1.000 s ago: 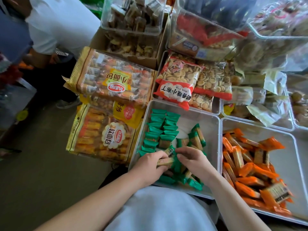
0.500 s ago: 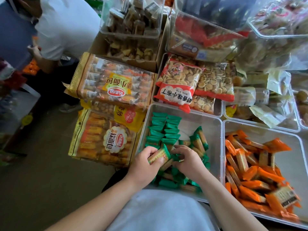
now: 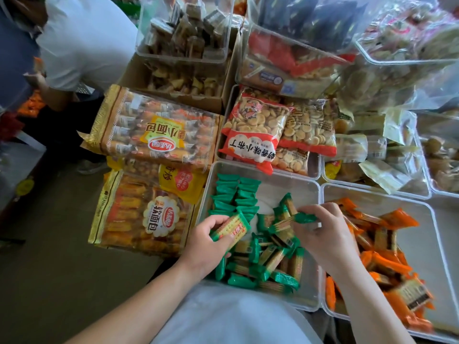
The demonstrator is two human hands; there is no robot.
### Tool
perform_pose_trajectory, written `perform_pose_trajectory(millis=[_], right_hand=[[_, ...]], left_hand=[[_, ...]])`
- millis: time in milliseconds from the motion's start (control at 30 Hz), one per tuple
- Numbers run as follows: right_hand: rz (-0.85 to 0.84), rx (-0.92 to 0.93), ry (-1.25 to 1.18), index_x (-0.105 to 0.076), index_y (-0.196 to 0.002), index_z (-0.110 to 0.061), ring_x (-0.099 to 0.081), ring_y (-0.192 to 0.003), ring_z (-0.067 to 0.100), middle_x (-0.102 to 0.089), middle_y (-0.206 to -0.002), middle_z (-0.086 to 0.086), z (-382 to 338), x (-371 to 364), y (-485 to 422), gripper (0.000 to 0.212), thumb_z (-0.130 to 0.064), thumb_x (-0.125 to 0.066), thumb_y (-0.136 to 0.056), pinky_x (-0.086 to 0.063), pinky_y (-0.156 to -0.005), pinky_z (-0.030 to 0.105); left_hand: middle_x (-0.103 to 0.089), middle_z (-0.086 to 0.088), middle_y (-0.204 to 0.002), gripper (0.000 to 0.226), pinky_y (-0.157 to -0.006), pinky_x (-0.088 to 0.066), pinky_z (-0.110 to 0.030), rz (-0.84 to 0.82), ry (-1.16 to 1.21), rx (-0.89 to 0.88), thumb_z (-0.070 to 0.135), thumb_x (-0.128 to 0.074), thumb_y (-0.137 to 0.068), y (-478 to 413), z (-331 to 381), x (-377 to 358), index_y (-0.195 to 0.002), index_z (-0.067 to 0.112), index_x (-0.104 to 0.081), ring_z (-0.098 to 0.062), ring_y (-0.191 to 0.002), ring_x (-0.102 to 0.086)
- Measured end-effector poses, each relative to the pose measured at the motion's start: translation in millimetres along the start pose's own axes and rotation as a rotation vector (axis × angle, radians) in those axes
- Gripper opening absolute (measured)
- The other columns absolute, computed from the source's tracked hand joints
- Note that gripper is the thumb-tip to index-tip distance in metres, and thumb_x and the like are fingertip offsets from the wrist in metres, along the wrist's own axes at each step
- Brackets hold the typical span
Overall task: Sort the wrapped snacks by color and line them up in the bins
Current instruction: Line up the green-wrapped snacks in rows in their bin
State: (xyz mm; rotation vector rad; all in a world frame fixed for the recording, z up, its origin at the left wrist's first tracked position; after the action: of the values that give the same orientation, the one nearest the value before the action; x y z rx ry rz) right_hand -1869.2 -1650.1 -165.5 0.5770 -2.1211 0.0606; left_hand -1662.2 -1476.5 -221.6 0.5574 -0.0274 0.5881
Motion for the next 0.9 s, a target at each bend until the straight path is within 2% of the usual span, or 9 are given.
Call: perform_pose_trajectory(millis=[33,100,167,267,333,433,667,767,900], right_hand=[[0.005,0.000,0.061,-0.073,-0.120,-0.024,-0.063,-0.090,0.004,-0.052,-0.114,-0.005,0.4,-4.0,-0.9,0.034,-0.027,-0.082,-0.088,-0.047,-0.070,0.013],[-0.004,0.011,0.142,-0.069,-0.131,-0.022,-0.058,-0.120,0.022,-0.055,-0.130,0.003,-1.6,-12.1,-2.4,0.040,-0.026,-0.077,-0.092,-0.052,-0.093,0.030],[0.000,0.004,0.020,-0.067,-0.135,-0.022,-0.053,-0.130,0.021,-0.056,-0.139,0.000,-9.4,-13.5,0.1,0.041,-0.025,-0.074,-0.095,-0.049,-0.105,0.033],[-0.180,-0.153,-0.462,-0.071,-0.126,-0.025,-0.070,-0.107,0.007,-0.073,-0.118,-0.010,-26.9,-27.5,13.0,0.036,-0.035,-0.076,-0.092,-0.060,-0.092,0.029],[-0.324,-0.284,-0.698,-0.071,-0.123,-0.022,-0.076,-0.097,0.011,-0.080,-0.105,-0.005,-36.6,-45.2,23.6,0.036,-0.034,-0.077,-0.090,-0.065,-0.084,0.035],[-0.316,-0.336,-0.834,-0.069,-0.122,-0.016,-0.079,-0.093,0.020,-0.081,-0.098,0.005,-36.6,-56.3,28.8,0.029,-0.018,-0.075,-0.093,-0.065,-0.075,0.033],[-0.281,-0.466,-1.121,-0.058,-0.117,-0.003,-0.077,-0.102,0.029,-0.079,-0.107,0.014,-24.7,-55.7,26.2,0.028,-0.011,-0.072,-0.094,-0.064,-0.085,0.042],[-0.306,-0.454,-0.947,-0.061,-0.118,-0.011,-0.076,-0.102,0.021,-0.077,-0.113,0.009,-20.3,-57.3,26.0,0.030,-0.015,-0.076,-0.092,-0.063,-0.090,0.041],[-0.229,-0.010,-0.288,-0.057,-0.137,-0.036,-0.055,-0.119,-0.007,-0.058,-0.130,-0.024,-22.7,-47.4,23.5,0.059,-0.029,-0.085,-0.085,-0.046,-0.102,0.015]], left_hand=[[-0.073,0.012,-0.110,0.031,-0.081,-0.063,-0.029,0.005,-0.021,-0.005,0.012,-0.075,-0.091,-1.0,-0.4,-1.1,-0.115,0.031,-0.072,-0.007,-0.100,-0.071],[-0.075,0.015,-0.110,0.032,-0.088,-0.059,-0.021,-0.001,-0.013,0.001,0.015,-0.078,-0.090,-1.8,0.8,-3.1,-0.118,0.030,-0.073,0.000,-0.104,-0.069],[-0.076,0.013,-0.111,0.035,-0.091,-0.058,-0.022,-0.027,0.070,0.031,0.012,-0.079,-0.091,-4.0,2.7,-4.7,-0.121,0.028,-0.072,0.001,-0.106,-0.069],[-0.078,0.007,-0.114,0.036,-0.097,-0.059,-0.030,-0.106,0.206,0.066,0.009,-0.077,-0.093,-3.1,6.9,-9.6,-0.124,0.025,-0.071,-0.009,-0.113,-0.071],[-0.078,0.007,-0.117,0.033,-0.100,-0.057,-0.035,-0.162,0.226,0.070,0.008,-0.072,-0.097,0.0,9.4,-15.1,-0.125,0.026,-0.071,-0.011,-0.115,-0.071],[-0.078,0.003,-0.117,0.032,-0.099,-0.057,-0.036,-0.230,0.273,0.093,0.005,-0.062,-0.102,6.1,14.0,-22.1,-0.127,0.023,-0.071,-0.014,-0.114,-0.072],[-0.077,-0.009,-0.116,0.028,-0.094,-0.062,-0.044,-0.210,0.314,0.125,0.002,-0.062,-0.102,4.0,9.5,-19.4,-0.127,0.013,-0.065,-0.024,-0.111,-0.074],[-0.078,0.001,-0.114,0.033,-0.095,-0.062,-0.043,-0.154,0.152,0.043,0.003,-0.066,-0.099,1.5,10.2,-17.2,-0.125,0.023,-0.067,-0.017,-0.110,-0.073],[-0.075,0.017,-0.109,0.037,-0.095,-0.059,-0.028,-0.145,-0.165,-0.153,0.014,-0.068,-0.098,-3.4,26.8,-15.0,-0.123,0.042,-0.067,-0.004,-0.104,-0.069]])
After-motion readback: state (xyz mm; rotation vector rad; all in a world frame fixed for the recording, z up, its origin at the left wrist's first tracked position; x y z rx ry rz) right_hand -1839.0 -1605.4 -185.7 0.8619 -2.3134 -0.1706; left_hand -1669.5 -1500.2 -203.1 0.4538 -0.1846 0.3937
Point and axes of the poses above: each hand's wrist, its own y-axis away from the middle knuckle, its own x-axis out of the back of the hand, z = x × y, the point moved 5 cm from there along -y, towards the middle knuckle
